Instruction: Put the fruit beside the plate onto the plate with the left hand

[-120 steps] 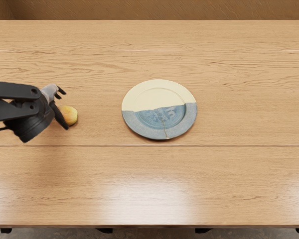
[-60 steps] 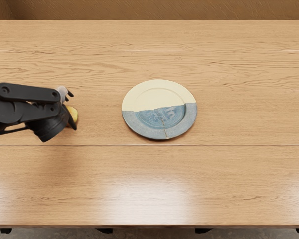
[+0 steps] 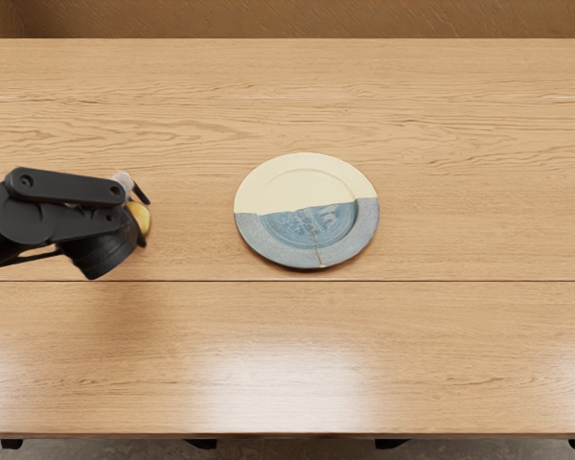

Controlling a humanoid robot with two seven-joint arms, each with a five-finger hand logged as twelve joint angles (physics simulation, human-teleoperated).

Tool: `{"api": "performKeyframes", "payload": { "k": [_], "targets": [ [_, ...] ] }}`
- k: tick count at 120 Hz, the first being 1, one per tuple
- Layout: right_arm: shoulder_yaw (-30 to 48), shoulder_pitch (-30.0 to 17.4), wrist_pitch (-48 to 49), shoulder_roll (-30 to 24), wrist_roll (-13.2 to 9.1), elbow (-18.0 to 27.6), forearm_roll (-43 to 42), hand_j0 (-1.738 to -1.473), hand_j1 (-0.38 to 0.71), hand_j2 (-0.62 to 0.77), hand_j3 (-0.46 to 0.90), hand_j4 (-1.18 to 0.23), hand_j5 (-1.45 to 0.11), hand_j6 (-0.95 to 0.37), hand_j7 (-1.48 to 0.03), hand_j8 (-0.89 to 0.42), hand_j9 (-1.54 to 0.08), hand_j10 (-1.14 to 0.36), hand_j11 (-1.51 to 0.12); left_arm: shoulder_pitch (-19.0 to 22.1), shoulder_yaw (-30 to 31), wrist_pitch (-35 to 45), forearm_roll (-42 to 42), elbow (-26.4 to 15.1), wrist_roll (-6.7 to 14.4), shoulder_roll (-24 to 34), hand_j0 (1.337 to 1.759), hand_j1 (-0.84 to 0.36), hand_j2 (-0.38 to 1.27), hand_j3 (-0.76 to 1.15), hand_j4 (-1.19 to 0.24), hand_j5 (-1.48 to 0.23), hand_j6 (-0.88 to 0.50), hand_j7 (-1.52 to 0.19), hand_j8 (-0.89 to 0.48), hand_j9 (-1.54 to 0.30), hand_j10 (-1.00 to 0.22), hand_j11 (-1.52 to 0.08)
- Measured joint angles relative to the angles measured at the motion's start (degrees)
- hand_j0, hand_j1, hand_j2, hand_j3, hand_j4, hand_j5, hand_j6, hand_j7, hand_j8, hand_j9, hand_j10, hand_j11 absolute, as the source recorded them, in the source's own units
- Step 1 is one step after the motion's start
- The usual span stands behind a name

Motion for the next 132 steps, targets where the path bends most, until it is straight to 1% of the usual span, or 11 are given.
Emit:
{"api": "performKeyframes", "payload": {
  "k": [22,35,42,46,50,62,71,88,113,124,132],
  "targets": [
    [0.0,0.0,0.0,0.0,0.0,0.0,0.0,-1.658,-0.30,-0.01,0.00,-0.04,-0.05,-0.04,-0.05,-0.04,-0.05,-0.04,-0.05,-0.1,0.0,0.0,0.0,0.0,0.1,0.0,1.651,-0.19,0.12,0.00,-0.64,-0.85,-0.41,-0.84,-0.34,-0.85,-0.49,-0.86],
    [0.0,0.0,0.0,0.0,0.0,0.0,0.0,-1.658,-0.30,-0.01,0.00,-0.04,-0.05,-0.04,-0.05,-0.04,-0.05,-0.04,-0.05,-0.2,-0.2,0.0,-0.3,-0.2,0.2,0.0,1.649,-0.28,0.32,0.00,-0.63,-0.97,-0.33,-0.96,-0.25,-0.97,-0.41,-0.99],
    [0.0,0.0,0.0,0.0,0.0,0.0,0.0,-1.658,-0.30,-0.01,0.00,-0.04,-0.05,-0.04,-0.05,-0.04,-0.05,-0.04,-0.05,-0.4,-0.3,0.0,-0.3,-0.3,0.3,0.0,1.646,-0.29,0.29,0.00,-0.59,-1.03,-0.29,-1.01,-0.20,-1.02,-0.37,-1.04],
    [0.0,0.0,0.0,0.0,0.0,0.0,0.0,-1.658,-0.30,-0.01,0.00,-0.04,-0.05,-0.04,-0.05,-0.04,-0.05,-0.04,-0.05,-0.5,-0.3,0.0,-0.4,-0.4,0.3,0.0,1.646,-0.33,0.38,0.00,-0.58,-1.05,-0.27,-1.03,-0.19,-1.04,-0.35,-1.06],
    [0.0,0.0,0.0,0.0,0.0,0.0,0.0,-1.658,-0.30,-0.01,0.00,-0.04,-0.05,-0.04,-0.05,-0.04,-0.05,-0.04,-0.05,-0.7,-0.3,0.0,-0.5,-0.4,0.3,0.0,1.644,-0.33,0.36,0.00,-0.55,-1.07,-0.25,-1.04,-0.17,-1.05,-0.34,-1.08],
    [0.0,0.0,0.0,0.0,0.0,0.0,0.0,-1.658,-0.30,-0.01,0.00,-0.04,-0.05,-0.04,-0.05,-0.04,-0.05,-0.04,-0.05,-4.2,-0.2,0.0,-1.6,-1.6,0.3,0.2,1.642,-0.37,0.38,0.00,-0.51,-1.11,-0.20,-1.07,-0.13,-1.09,-0.30,-1.12],
    [0.0,0.0,0.0,0.0,0.0,0.0,0.0,-1.658,-0.30,-0.01,0.00,-0.04,-0.05,-0.04,-0.05,-0.04,-0.05,-0.04,-0.05,-6.9,-0.1,0.0,-2.7,-3.0,0.2,0.3,1.640,-0.41,0.42,0.00,-0.53,-1.13,-0.19,-1.10,-0.08,-1.11,-0.29,-1.15],
    [0.0,0.0,0.0,0.0,0.0,0.0,0.0,-1.658,-0.30,-0.01,0.00,-0.04,-0.05,-0.04,-0.05,-0.04,-0.05,-0.04,-0.05,-12.8,-0.2,0.1,-5.5,-6.4,0.1,-0.3,1.637,-0.45,0.46,0.00,-0.70,-1.14,-0.17,-1.12,-0.05,-1.13,-0.24,-1.18],
    [0.0,0.0,0.0,0.0,0.0,0.0,0.0,-1.658,-0.30,-0.01,0.00,-0.04,-0.05,-0.04,-0.05,-0.04,-0.05,-0.04,-0.05,-19.9,-1.0,0.0,-10.6,-8.1,0.0,-8.0,1.638,-0.35,0.36,0.00,-0.80,-1.16,-0.22,-1.12,-0.11,-1.14,-0.32,-1.20],
    [0.0,0.0,0.0,0.0,0.0,0.0,0.0,-1.658,-0.30,-0.01,0.00,-0.04,-0.05,-0.04,-0.05,-0.04,-0.05,-0.04,-0.05,-22.3,-1.1,0.1,-12.9,-8.2,0.0,-11.4,1.639,-0.35,0.32,0.00,-0.82,-1.16,-0.23,-1.11,-0.11,-1.14,-0.31,-1.20],
    [0.0,0.0,0.0,0.0,0.0,0.0,0.0,-1.658,-0.30,-0.01,0.00,-0.04,-0.05,-0.04,-0.05,-0.04,-0.05,-0.04,-0.05,-22.9,-1.3,0.1,-14.3,-8.1,0.0,-13.9,1.637,-0.37,0.38,0.00,-0.84,-1.15,-0.22,-1.12,-0.10,-1.15,-0.30,-1.21]
  ]
}}
